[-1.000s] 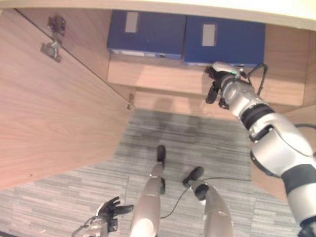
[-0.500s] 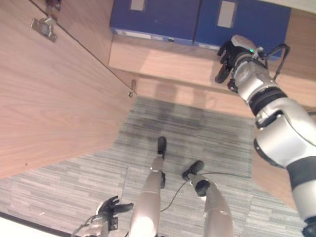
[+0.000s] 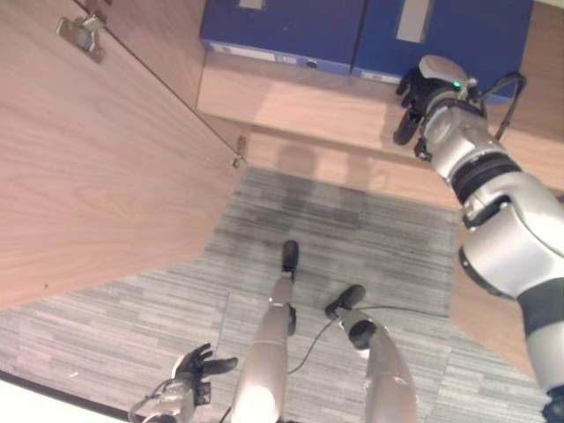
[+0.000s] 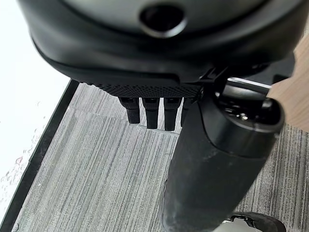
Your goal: Put the empty folder in the office cabinet
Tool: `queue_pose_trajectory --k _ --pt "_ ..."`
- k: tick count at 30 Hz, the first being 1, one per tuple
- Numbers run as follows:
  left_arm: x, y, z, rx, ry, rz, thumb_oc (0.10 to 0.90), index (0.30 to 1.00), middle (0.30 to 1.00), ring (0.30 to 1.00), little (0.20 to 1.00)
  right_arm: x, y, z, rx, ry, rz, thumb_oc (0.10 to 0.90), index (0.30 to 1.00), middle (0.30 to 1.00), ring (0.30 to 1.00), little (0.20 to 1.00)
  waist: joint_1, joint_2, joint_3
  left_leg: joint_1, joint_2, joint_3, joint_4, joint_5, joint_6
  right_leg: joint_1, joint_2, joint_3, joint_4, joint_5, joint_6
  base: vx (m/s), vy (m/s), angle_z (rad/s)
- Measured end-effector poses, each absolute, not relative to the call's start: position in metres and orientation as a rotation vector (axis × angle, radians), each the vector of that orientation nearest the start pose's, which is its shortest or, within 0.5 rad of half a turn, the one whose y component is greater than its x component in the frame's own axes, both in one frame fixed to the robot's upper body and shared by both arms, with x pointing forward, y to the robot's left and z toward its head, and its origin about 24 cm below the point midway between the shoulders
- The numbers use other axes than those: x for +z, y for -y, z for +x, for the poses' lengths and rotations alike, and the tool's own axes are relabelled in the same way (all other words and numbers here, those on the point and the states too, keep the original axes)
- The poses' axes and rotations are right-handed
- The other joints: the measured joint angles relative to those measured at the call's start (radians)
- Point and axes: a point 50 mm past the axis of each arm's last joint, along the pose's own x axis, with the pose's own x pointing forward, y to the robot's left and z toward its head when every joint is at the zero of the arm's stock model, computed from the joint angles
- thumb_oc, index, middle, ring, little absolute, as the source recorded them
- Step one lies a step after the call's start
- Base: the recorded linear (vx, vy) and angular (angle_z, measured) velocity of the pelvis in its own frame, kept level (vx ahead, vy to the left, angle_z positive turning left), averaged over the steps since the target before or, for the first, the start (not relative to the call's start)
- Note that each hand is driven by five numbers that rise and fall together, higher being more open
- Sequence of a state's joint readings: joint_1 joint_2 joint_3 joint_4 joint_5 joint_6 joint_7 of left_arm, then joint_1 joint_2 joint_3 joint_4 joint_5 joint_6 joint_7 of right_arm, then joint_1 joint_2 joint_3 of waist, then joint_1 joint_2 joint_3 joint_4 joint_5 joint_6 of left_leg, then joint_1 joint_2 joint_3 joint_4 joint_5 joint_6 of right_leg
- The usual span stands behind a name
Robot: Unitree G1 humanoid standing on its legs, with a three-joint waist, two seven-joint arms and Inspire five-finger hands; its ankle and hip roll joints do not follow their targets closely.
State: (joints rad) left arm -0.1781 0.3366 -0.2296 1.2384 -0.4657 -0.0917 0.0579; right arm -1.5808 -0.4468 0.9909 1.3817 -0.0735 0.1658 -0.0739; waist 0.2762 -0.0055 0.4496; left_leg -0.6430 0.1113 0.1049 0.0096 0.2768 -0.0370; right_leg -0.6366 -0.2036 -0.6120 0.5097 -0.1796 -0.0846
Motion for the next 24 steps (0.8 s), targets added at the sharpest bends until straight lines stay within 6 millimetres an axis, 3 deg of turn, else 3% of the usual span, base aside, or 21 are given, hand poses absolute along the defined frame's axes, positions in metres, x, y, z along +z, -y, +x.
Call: queue_pose_trajectory --k 3,4,8,11,13,15,18,20,22,24 --pt "-0.128 -0.263 0.167 0.303 -0.942 0.069 0.8 0.9 0.9 0.9 0.9 0.289 0.172 0.432 -0.223 0.032 -1.463 0.8 0.9 0.9 0.9 0.9 0.001 0.004 -0.002 0.002 0.001 0.0 -0.001 0.007 -0.007 0.0 0.0 0.0 0.002 0.001 -0.003 0.0 0.0 0.0" --pt "-0.125 -0.262 0.171 0.306 -0.924 0.059 0.8 0.9 0.9 0.9 0.9 0.288 0.162 0.433 -0.2 0.068 -1.593 0.8 0.9 0.9 0.9 0.9 0.001 0.006 -0.002 0.006 0.002 0.002 -0.002 0.012 -0.004 0.002 0.001 0.001 0.002 0.002 -0.004 -0.01 -0.019 -0.04" --pt "-0.122 -0.261 0.178 0.309 -0.891 0.043 0.8 0.9 0.9 0.9 0.9 0.277 0.144 0.433 -0.116 0.145 -1.722 0.8 0.9 0.9 0.9 0.9 0.002 0.015 -0.005 0.044 0.003 0.017 -0.018 0.021 0.001 0.026 0.002 0.009 -0.001 0.002 -0.004 0.0 -0.017 -0.06" --pt "-0.122 -0.261 0.178 0.316 -0.891 0.036 0.8 0.9 0.9 0.9 0.9 0.262 0.138 0.433 -0.066 0.157 -1.722 0.8 0.9 0.9 0.9 0.9 0.001 0.019 -0.007 0.083 0.003 0.027 -0.025 0.02 0.001 0.056 0.003 0.019 -0.003 0.002 -0.003 0.02 -0.055 -0.07" --pt "-0.123 -0.264 0.175 0.35 -0.896 0.006 0.8 0.9 0.9 0.9 0.9 0.235 0.133 0.433 -0.002 0.129 -1.657 0.8 0.9 0.9 0.9 0.9 -0.002 0.024 -0.01 0.144 0.007 0.039 -0.034 0.017 -0.001 0.109 0.008 0.03 -0.012 0.001 0.0 0.02 -0.032 -0.1" --pt "-0.125 -0.26 0.173 0.342 -0.903 0.0 0.8 0.9 0.9 0.9 0.9 0.215 0.136 0.432 0.033 0.085 -1.654 0.8 0.9 0.9 0.9 0.9 -0.008 0.049 -0.047 0.159 0.009 0.041 -0.035 -0.004 -0.003 0.125 0.012 0.033 -0.019 -0.007 0.013 0.02 -0.048 -0.05" --pt "-0.127 -0.257 0.17 0.341 -0.911 -0.009 0.8 0.9 0.9 0.9 0.9 0.203 0.139 0.431 0.05 0.056 -1.609 0.8 0.9 0.9 0.9 0.9 -0.019 0.069 -0.065 0.187 0.008 0.05 -0.034 -0.008 -0.001 0.149 0.016 0.042 -0.021 0.001 0.005 0.03 -0.041 -0.1" --pt "-0.132 -0.254 0.163 0.342 -0.933 -0.02 0.8 0.9 0.9 0.9 0.9 0.191 0.143 0.429 0.072 0.018 -1.592 0.8 0.9 0.9 0.9 0.9 -0.035 0.075 -0.078 0.232 0.01 0.06 -0.037 -0.015 -0.003 0.188 0.02 0.051 -0.027 0.0 0.006 0.02 -0.039 -0.11" --pt "-0.139 -0.25 0.148 0.333 -0.972 -0.024 0.8 0.9 0.9 0.9 0.9 0.174 0.148 0.427 0.092 -0.03 -1.55 0.8 0.9 0.9 0.9 0.9 -0.05 0.075 -0.135 0.243 0.012 0.065 -0.044 -0.024 -0.004 0.199 0.028 0.055 -0.041 -0.005 0.018 0.03 -0.025 -0.08" --pt "-0.143 -0.247 0.138 0.323 -1.005 -0.014 0.8 0.9 0.9 0.9 0.9 0.168 0.152 0.425 0.109 -0.063 -1.531 0.8 0.9 0.9 0.9 0.9 -0.068 0.08 -0.155 0.274 0.015 0.068 -0.044 -0.031 -0.004 0.234 0.032 0.055 -0.056 0.003 0.011 0.04 0.003 -0.03"
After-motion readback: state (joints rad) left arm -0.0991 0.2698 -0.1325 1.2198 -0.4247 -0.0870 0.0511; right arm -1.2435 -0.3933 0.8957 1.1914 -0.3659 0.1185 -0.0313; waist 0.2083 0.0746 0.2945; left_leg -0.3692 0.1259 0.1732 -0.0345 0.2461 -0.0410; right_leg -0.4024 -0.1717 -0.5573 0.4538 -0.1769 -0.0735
